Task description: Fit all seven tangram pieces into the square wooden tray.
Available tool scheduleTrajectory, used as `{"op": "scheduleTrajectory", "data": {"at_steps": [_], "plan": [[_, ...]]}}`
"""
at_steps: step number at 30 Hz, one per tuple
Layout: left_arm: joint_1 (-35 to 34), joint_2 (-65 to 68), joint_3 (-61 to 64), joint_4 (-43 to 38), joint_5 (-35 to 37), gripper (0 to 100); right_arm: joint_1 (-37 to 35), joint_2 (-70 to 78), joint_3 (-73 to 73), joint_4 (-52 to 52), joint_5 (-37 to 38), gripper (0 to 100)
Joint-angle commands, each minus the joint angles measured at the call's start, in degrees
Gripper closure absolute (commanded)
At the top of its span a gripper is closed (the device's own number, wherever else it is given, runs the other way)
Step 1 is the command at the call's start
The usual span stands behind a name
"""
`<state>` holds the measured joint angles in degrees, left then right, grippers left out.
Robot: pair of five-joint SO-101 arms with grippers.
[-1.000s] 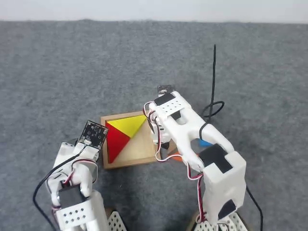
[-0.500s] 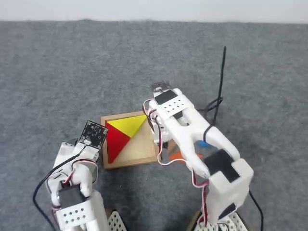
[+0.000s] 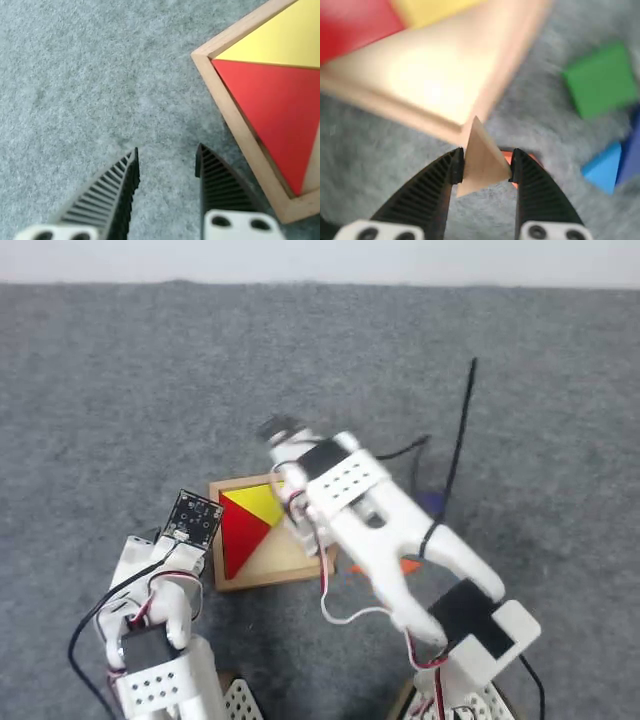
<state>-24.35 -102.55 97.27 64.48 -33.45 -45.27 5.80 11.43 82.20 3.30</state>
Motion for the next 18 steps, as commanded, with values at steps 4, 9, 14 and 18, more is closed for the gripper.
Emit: {"op": "scheduleTrajectory", "data": {"at_steps": [4,9,14,18], "plan": [[-0.26,-0.97,-0.75,0.18,-0.53,82,-5.49,-1.1,-0.7,-10.33,25.67,88.7],[-0.35,-0.97,-0.75,-0.09,-0.44,82,-5.58,1.19,-0.7,-12.09,38.07,88.7],[-0.44,-1.05,-0.75,-0.18,-0.35,82,-5.76,2.24,-0.7,-12.09,43.08,88.6],[-0.79,-1.05,-0.92,-0.18,-0.26,82,-7.25,3.03,-0.79,-12.09,43.25,88.5]]}}
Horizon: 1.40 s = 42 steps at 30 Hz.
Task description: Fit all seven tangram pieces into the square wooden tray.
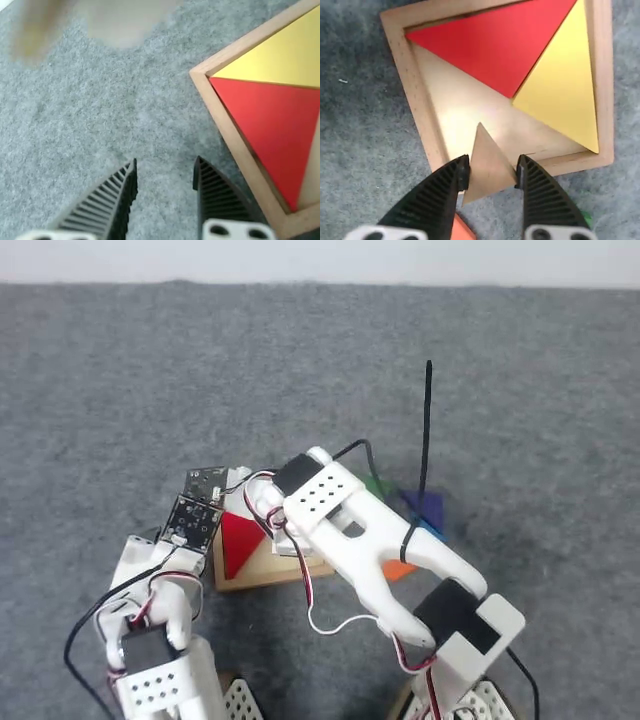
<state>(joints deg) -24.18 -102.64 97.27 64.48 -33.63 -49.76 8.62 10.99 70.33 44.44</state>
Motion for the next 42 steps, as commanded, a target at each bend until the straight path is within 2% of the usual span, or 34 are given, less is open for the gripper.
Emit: {"op": "scheduleTrajectory", "data": {"at_steps": [1,6,19,24,30,35,39,42], "plan": [[-2.02,-0.97,-1.54,-0.18,0.62,82,-3.12,0.48,-0.44,-0.22,1.93,88.5],[-7.82,-1.76,-2.86,-3.16,8.35,82,-3.03,3.03,-3.52,0.31,-0.7,88.5],[-18.29,-1.76,-3.03,-12.48,25.85,82,-3.38,6.46,-8.53,0.31,-0.7,88.6],[-19.08,-1.76,-3.65,-12.31,26.99,82,-5.85,8.4,-10.02,0.48,-0.62,88.2],[-19.08,-1.76,-3.65,-12.31,26.99,82,-6.99,10.51,-13.63,5.58,-0.79,73.9],[-19.08,-1.76,-3.56,-12.31,26.99,82,-6.99,11.47,-14.33,5.85,-0.79,67.1],[-19.08,-1.76,-3.47,-12.31,26.99,82,-6.2,9.63,-15.91,8.57,-0.97,67.0],[-19.08,-1.76,-3.47,-12.31,26.99,82,-3.74,6.29,-17.14,11.91,-2.64,70.5]]}}
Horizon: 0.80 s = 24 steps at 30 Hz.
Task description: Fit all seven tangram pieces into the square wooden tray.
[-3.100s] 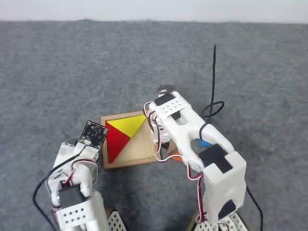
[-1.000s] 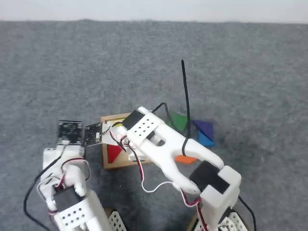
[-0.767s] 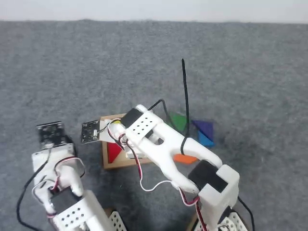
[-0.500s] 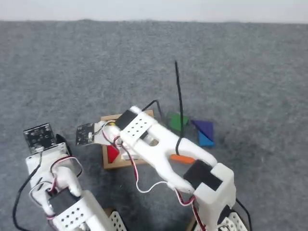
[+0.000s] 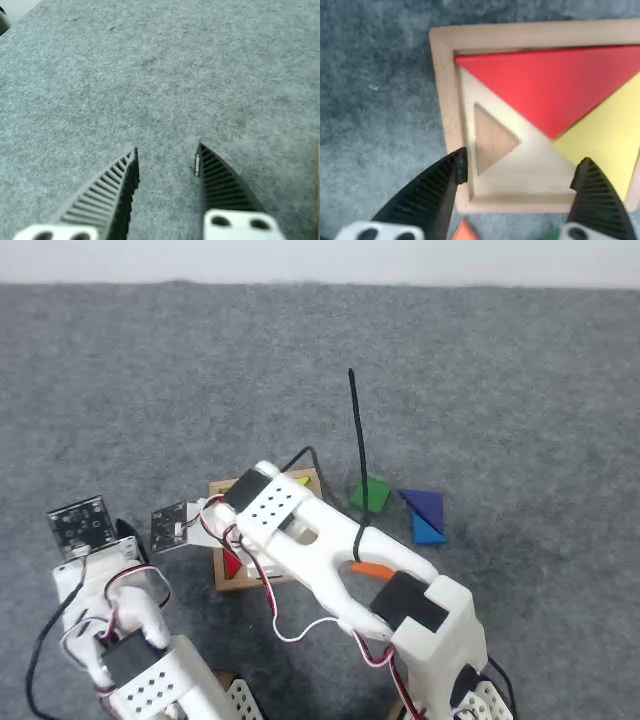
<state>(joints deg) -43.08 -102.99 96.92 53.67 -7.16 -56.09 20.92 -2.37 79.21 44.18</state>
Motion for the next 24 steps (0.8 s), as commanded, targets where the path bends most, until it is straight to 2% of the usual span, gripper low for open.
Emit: {"op": "scheduleTrajectory", "data": {"at_steps": [1,4,6,7,11,16,19,24], "plan": [[-0.18,-1.41,-3.12,-1.49,0.44,82,3.74,-7.34,-3.87,3.38,-3.78,72.8],[0.18,-1.41,-3.12,-1.23,0.18,82,7.69,-10.24,-3.25,3.21,-7.82,84.8],[0.18,-1.41,-3.12,-1.23,-0.62,82,9.45,-10.59,-1.23,-0.22,-9.49,93.9],[0.18,-1.41,-3.12,-1.23,-0.79,82,9.89,-10.15,0.35,-2.68,-9.76,95.1],[1.41,-1.41,-2.24,-1.41,-0.97,82,9.45,-6.64,7.12,-9.71,-10.02,94.0],[5.01,-1.41,-1.54,-0.18,-6.77,82,9.19,-2.59,6.33,-11.47,-9.93,94.0],[5.27,-1.41,-1.63,0.09,-6.86,82,8.92,-0.31,4.22,-11.47,-10.02,94.0],[5.27,-1.41,-1.63,0.18,-6.95,82,4.18,3.82,2.64,-11.21,-10.02,94.0]]}}
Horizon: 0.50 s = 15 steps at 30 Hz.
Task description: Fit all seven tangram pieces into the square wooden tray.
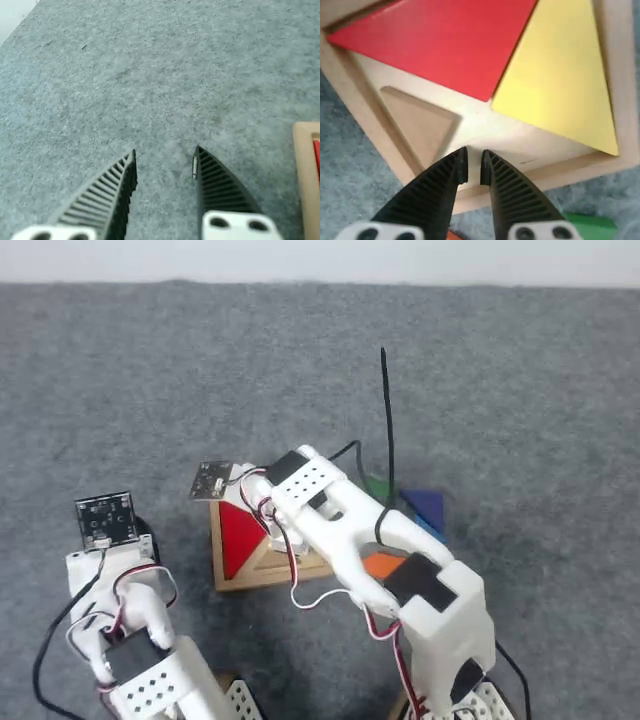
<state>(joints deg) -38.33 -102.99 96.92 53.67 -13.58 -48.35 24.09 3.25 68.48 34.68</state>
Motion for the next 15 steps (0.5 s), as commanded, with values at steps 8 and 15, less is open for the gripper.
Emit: {"op": "scheduleTrajectory", "data": {"at_steps": [8,15], "plan": [[0.53,-1.41,-1.63,0.26,-0.53,82,-5.93,2.15,-8.18,-0.4,-3.6,94.0],[0.53,-1.41,-1.63,0.26,-0.62,82,-5.93,2.07,-9.85,-0.4,-7.74,94.0]]}}
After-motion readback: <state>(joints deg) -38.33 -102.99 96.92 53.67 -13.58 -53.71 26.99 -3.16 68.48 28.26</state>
